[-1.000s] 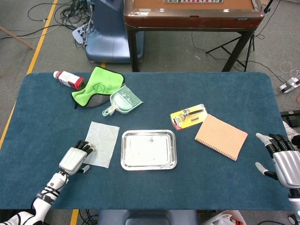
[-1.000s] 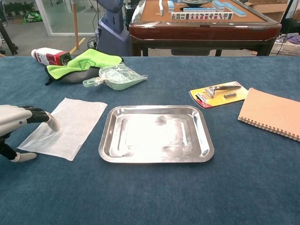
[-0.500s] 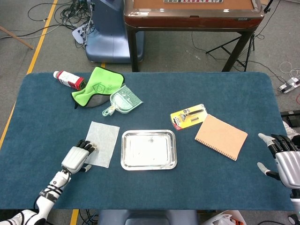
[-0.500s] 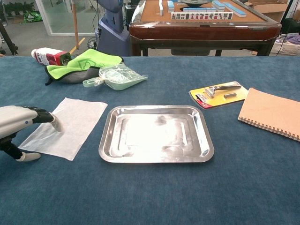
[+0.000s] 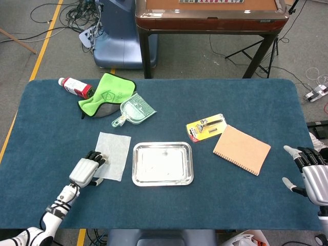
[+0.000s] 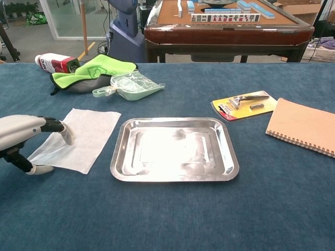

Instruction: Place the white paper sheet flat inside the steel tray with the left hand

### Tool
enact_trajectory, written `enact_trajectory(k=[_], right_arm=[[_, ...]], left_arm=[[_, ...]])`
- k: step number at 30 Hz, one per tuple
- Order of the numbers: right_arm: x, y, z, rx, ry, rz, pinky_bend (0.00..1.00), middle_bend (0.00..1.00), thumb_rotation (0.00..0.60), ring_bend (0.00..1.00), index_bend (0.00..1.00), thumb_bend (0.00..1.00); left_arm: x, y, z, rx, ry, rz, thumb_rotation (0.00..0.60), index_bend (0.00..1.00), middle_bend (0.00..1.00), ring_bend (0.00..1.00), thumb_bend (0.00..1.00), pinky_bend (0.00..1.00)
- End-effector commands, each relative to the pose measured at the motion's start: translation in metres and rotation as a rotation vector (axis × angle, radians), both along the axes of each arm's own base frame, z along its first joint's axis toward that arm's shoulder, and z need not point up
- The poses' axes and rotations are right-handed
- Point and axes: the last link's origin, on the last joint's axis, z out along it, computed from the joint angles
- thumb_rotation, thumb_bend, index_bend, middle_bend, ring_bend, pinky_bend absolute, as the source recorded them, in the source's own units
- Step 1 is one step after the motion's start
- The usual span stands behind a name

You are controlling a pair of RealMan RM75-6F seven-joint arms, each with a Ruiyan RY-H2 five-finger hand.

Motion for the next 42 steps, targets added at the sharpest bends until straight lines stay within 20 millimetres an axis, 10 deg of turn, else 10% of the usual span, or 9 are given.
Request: enact_trajectory(k=[1, 26, 42], right_arm=[[0.000, -0.001, 0.000, 0.001, -0.001, 0.001, 0.17, 0.24, 0.600, 0.14, 0.17, 0.19], [-0.003, -0.001, 0.000, -0.001, -0.005, -0.004, 0.17, 0.24, 0.600, 0.14, 0.17, 0.19], [0.000, 0.004, 0.002, -0.011, 0.001, -0.004, 0.17, 0.24, 0.600, 0.14, 0.17, 0.19]], left_arm=[[0.003, 0.003, 0.001, 0.011, -0.031, -0.013, 0.600, 0.39, 0.21, 0.14, 0.22, 0.09], [0.023, 0.023, 0.007, 0.070, -0.197, -0.080, 0.600, 0.66, 0.30, 0.24, 0.34, 0.10], [0.122, 0.051, 0.026, -0.002, -0.503, -0.258, 0.600, 0.66, 0.37, 0.25, 0.34, 0.13]])
